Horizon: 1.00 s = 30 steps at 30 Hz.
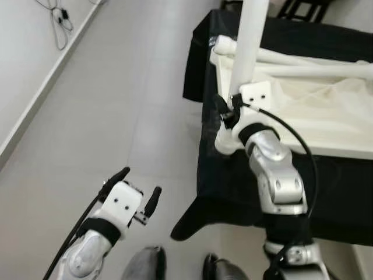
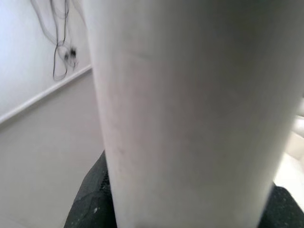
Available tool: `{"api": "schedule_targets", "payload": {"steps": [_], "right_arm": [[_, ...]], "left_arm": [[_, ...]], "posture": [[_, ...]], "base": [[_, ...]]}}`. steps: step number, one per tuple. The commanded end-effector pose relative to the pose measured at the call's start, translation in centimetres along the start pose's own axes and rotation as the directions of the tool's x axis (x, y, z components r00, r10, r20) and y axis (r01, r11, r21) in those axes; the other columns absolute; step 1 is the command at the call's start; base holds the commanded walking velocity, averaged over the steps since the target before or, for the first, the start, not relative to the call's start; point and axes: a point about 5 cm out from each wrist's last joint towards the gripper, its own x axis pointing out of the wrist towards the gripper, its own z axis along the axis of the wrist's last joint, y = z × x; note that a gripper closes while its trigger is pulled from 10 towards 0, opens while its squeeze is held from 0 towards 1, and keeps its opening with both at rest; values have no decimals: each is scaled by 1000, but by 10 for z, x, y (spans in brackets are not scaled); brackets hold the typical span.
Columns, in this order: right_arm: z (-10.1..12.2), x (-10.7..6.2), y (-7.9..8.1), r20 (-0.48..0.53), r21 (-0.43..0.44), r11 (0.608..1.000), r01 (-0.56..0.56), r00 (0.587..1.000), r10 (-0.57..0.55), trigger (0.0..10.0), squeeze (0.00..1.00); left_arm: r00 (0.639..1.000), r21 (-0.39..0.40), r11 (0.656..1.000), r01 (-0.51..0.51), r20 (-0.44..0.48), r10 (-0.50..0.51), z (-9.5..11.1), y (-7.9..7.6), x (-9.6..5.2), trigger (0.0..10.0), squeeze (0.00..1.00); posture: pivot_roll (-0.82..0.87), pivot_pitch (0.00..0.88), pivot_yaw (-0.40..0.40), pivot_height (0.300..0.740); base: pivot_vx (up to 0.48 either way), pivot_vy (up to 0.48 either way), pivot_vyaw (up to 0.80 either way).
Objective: Building children table
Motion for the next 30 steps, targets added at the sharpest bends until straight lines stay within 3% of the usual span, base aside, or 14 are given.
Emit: {"api": "schedule_targets", "payload": {"steps": [1,7,11,23,30], "right_arm": [[-55,-6,6,-255,106,994,14,967,13,10000,0],[-46,-4,15,-162,230,973,20,987,18,10000,0],[-40,-2,20,-113,261,965,-1,993,31,10000,0],[-35,-2,22,27,280,955,-100,995,96,10000,0],[-44,-1,17,34,265,960,-93,996,88,10000,0]], "left_arm": [[999,-18,1000,20,-41,-21,-9,-6,-2,10000,0],[999,-21,1000,21,-39,-22,-9,-5,-1,10000,0],[999,-20,1000,21,-39,-22,-9,-5,1,10000,0],[999,-17,1000,25,-38,-26,-11,-4,2,10000,0],[999,-15,999,29,-39,-30,-13,-4,2,10000,0]], "posture": [[129,300,-72,740],[130,301,-69,740],[130,298,-67,740],[136,284,-60,740],[139,276,-58,740]], "base": [[0,0,0],[0,0,0],[0,0,0],[0,0,0],[0,0,0]]}}
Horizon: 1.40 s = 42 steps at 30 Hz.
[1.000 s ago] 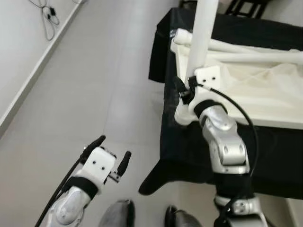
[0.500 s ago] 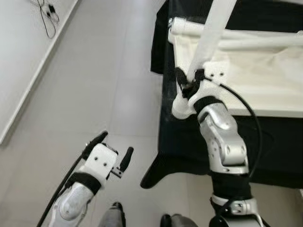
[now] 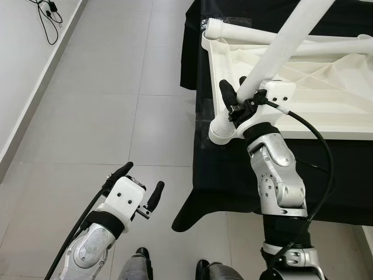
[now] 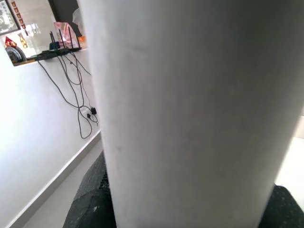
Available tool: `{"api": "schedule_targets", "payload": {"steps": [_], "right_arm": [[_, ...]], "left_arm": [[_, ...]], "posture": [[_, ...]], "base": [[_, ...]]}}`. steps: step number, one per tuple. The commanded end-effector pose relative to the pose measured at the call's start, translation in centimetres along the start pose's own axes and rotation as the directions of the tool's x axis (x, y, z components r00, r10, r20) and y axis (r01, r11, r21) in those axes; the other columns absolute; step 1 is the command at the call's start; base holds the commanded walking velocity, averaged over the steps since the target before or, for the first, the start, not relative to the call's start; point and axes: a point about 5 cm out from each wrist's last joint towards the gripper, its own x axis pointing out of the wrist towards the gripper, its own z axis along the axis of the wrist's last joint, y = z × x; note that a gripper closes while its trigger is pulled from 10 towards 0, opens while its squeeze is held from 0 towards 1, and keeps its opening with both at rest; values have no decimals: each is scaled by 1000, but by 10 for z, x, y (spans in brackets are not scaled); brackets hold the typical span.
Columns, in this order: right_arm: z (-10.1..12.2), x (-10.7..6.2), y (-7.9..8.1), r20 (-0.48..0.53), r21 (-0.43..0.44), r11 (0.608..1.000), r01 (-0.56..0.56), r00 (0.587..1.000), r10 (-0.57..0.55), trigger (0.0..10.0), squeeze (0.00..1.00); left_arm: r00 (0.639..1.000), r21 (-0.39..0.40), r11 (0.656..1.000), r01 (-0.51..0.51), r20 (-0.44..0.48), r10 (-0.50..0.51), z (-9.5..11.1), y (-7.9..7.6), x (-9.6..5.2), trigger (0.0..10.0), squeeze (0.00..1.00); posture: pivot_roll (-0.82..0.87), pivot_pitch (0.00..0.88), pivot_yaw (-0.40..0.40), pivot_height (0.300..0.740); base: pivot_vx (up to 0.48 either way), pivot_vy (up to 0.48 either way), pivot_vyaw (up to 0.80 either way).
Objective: Building children table
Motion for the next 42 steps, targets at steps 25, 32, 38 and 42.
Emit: {"api": "schedule_targets", "payload": {"steps": [25,32,38,42], "right_arm": [[-41,20,-5,-297,-181,945,-273,931,212,10000,0],[-70,-4,-11,-388,-120,991,60,916,-102,10000,0],[-79,-28,24,-380,-208,977,38,918,-117,10000,0],[-78,-22,24,-375,-213,975,54,917,-133,10000,0]], "left_arm": [[1000,-19,1000,12,-14,-12,-5,-4,-1,10000,0],[1000,-19,1000,7,-15,-7,-4,-3,-2,10000,0],[1000,-25,1000,10,-16,-10,-4,-1,-1,10000,0],[1000,-25,1000,2,-16,-3,-4,0,-1,10000,0]], "posture": [[133,297,-72,740],[138,304,-66,740],[136,302,-61,740],[141,300,-58,740]], "base": [[0,0,0],[0,0,0],[0,0,0],[0,0,0]]}}
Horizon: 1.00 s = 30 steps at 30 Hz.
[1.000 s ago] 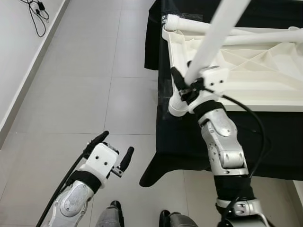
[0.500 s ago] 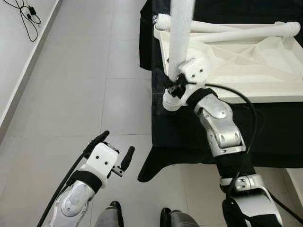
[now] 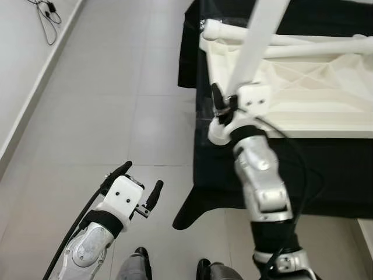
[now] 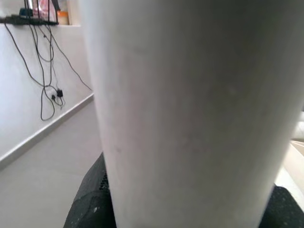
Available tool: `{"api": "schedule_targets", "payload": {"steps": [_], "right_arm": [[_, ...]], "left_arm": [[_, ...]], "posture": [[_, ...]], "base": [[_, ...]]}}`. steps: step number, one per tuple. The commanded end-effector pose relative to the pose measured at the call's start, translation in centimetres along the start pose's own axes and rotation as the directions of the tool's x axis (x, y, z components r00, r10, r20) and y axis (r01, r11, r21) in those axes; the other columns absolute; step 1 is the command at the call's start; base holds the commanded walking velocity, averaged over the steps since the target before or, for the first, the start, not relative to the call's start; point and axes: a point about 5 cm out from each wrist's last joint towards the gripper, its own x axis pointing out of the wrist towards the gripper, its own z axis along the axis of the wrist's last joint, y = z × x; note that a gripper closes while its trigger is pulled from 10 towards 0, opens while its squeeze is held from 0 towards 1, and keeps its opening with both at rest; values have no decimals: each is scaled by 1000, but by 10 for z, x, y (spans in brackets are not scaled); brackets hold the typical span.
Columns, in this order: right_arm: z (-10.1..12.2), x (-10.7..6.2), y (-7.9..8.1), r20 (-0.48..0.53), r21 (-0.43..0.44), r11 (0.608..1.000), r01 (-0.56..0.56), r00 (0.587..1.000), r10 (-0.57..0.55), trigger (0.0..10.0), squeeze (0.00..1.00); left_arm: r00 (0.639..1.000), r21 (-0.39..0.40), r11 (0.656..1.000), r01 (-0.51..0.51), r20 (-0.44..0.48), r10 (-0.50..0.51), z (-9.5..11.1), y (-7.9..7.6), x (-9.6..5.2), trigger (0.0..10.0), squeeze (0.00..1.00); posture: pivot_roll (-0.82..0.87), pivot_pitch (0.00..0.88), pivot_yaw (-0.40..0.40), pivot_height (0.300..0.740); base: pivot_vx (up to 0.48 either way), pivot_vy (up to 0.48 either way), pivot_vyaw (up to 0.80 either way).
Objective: Building children table
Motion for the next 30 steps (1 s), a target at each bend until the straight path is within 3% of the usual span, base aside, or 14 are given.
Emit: {"api": "schedule_targets", "payload": {"steps": [1,7,12,14,15,16,18,21,22,23,24,25,27,30], "right_arm": [[-69,-18,0,-359,18,1000,12,933,-5,10000,0],[-62,-6,-9,-349,0,999,42,936,-39,10000,0],[-61,-4,-15,-347,-16,997,69,935,-70,10000,0],[-60,-4,-15,-348,-19,997,73,935,-75,10000,0],[-60,-4,-14,-347,-16,997,79,934,-80,10000,0],[-60,-4,-14,-347,-16,997,79,934,-80,10000,0],[-59,-3,-11,-341,16,996,90,937,-80,10000,0],[-58,-2,-10,-338,28,995,92,938,-77,10000,0],[-58,-2,-4,-328,59,995,86,943,-62,10000,0],[-58,-2,-1,-326,65,994,83,944,-57,10000,0],[-58,-2,-1,-326,65,994,83,944,-57,10000,0],[-58,-2,2,-323,72,994,77,945,-50,10000,0],[-57,-3,5,-320,78,994,72,946,-43,10000,0],[-56,-3,7,-315,85,994,68,948,-38,10000,0]], "left_arm": [[999,-19,1000,8,-36,-8,-6,-3,-4,10000,0],[996,-44,996,-83,19,84,9,21,6,10000,0],[978,-57,992,-116,169,124,50,61,24,10000,0],[972,-69,992,-106,201,118,59,67,27,10000,0],[962,-104,993,-57,260,83,76,75,33,10000,1000],[962,-104,993,-57,260,83,76,75,33,10000,1000],[899,-145,976,165,429,-88,128,89,49,10000,1000],[859,-132,959,252,486,-158,148,92,52,10000,1000],[755,-62,895,441,565,-333,185,92,62,10000,1000],[719,-38,868,495,579,-384,194,91,64,10000,1000],[719,-38,868,495,579,-384,194,91,64,10000,1000],[647,12,807,591,590,-483,211,89,72,10000,1000],[594,34,751,659,589,-548,224,89,82,10000,1000],[563,41,710,703,579,-590,230,87,90,10000,1000]], "posture": [[141,300,-58,740],[138,292,-64,740],[135,281,-62,740],[135,280,-62,740],[136,276,-60,740],[136,276,-60,740],[143,267,-48,740],[144,266,-46,740],[147,253,-30,740],[147,253,-30,740],[147,253,-30,740],[144,247,-20,740],[144,241,-12,740],[143,239,-4,740]], "base": [[0,0,0],[0,0,0],[0,0,0],[0,0,0],[0,0,0],[0,0,0],[0,0,0],[0,0,0],[0,0,0],[0,0,0],[0,0,0],[0,0,0],[0,0,0],[0,0,0]]}}
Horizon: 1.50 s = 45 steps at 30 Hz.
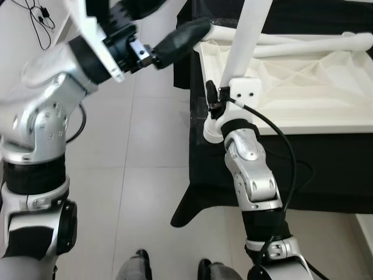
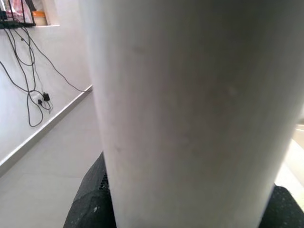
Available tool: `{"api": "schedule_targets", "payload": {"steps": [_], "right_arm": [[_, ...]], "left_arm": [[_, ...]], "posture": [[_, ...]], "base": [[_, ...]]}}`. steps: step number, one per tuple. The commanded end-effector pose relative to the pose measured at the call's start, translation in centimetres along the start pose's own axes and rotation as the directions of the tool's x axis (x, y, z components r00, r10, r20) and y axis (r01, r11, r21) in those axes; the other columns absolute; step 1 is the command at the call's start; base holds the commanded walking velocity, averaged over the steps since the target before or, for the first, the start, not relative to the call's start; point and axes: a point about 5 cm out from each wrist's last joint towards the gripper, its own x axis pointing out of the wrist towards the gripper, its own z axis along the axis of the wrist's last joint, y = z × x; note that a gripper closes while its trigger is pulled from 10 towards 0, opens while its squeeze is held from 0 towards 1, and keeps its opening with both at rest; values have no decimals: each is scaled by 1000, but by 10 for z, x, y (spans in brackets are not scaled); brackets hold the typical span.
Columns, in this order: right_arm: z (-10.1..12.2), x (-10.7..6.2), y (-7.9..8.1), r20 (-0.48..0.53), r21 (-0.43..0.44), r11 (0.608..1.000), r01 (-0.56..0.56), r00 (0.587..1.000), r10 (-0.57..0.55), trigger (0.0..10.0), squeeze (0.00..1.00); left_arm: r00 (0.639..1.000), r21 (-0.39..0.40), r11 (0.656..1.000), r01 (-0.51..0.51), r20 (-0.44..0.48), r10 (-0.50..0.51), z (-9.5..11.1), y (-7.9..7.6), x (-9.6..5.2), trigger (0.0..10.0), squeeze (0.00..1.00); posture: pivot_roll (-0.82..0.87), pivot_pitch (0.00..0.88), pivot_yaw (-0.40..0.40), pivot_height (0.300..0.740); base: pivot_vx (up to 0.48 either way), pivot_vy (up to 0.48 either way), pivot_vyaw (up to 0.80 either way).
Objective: Building children table
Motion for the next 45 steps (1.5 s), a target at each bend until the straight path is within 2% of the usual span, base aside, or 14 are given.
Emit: {"api": "schedule_targets", "payload": {"steps": [1,3,4,5,10,14,25,26,29,30,42,43,44,45], "right_arm": [[-57,-16,4,-265,29,1000,-6,964,14,10000,0],[-56,-16,6,-261,34,999,-10,965,19,10000,0],[-55,-16,8,-254,40,999,-14,967,24,10000,0],[-53,-16,11,-245,45,999,-21,969,31,10000,0],[-52,-16,14,-232,47,998,-34,972,44,10000,0],[-49,-19,28,-214,46,995,-94,971,102,10000,0],[-46,-20,34,-199,35,991,-126,971,130,10000,0],[-46,-20,34,-200,36,991,-126,971,131,10000,0],[-46,-20,34,-200,36,991,-126,971,131,10000,0],[-46,-19,35,-199,37,991,-127,971,132,10000,0],[-43,-14,29,-194,17,988,-154,969,155,10000,0],[-41,-11,26,-185,10,983,-181,966,180,10000,729],[-41,-11,26,-185,10,983,-181,966,180,10000,729],[-35,-7,24,-159,3,974,-226,961,224,10000,1000]], "left_arm": [[999,-19,999,46,-19,-46,-2,-1,4,10000,1000],[996,-36,996,81,-41,-82,-3,4,14,10000,1000],[991,-50,993,110,-75,-114,-6,10,24,10000,353],[984,-67,989,128,-116,-135,-9,16,32,10000,0],[976,-85,986,143,-156,-155,-14,20,39,10000,0],[941,-140,966,219,-231,-247,-29,20,56,10000,0],[903,-134,928,348,-219,-371,-26,6,82,10000,0],[898,-127,924,360,-220,-380,-26,7,84,4000,0],[898,-117,924,365,-220,-382,-25,8,86,4000,0],[898,-108,924,368,-218,-383,-23,9,88,0,0],[891,-83,915,395,-209,-404,-21,10,88,0,0],[893,-82,917,391,-209,-399,-21,11,88,0,0],[893,-82,917,391,-209,-399,-21,11,88,0,0],[895,-83,919,387,-207,-395,-21,12,88,0,0]], "posture": [[143,239,-4,740],[143,236,1,740],[142,235,9,740],[142,233,14,740],[143,233,18,740],[138,230,29,740],[129,233,38,740],[130,234,39,740],[130,234,39,740],[130,236,39,740],[117,238,21,740],[116,238,18,740],[116,238,18,740],[116,238,18,740]], "base": [[0,0,0],[0,0,0],[0,0,0],[0,0,0],[0,0,0],[0,0,0],[0,0,0],[0,0,0],[0,0,0],[0,0,0],[0,0,0],[0,0,0],[0,0,0],[0,0,0]]}}
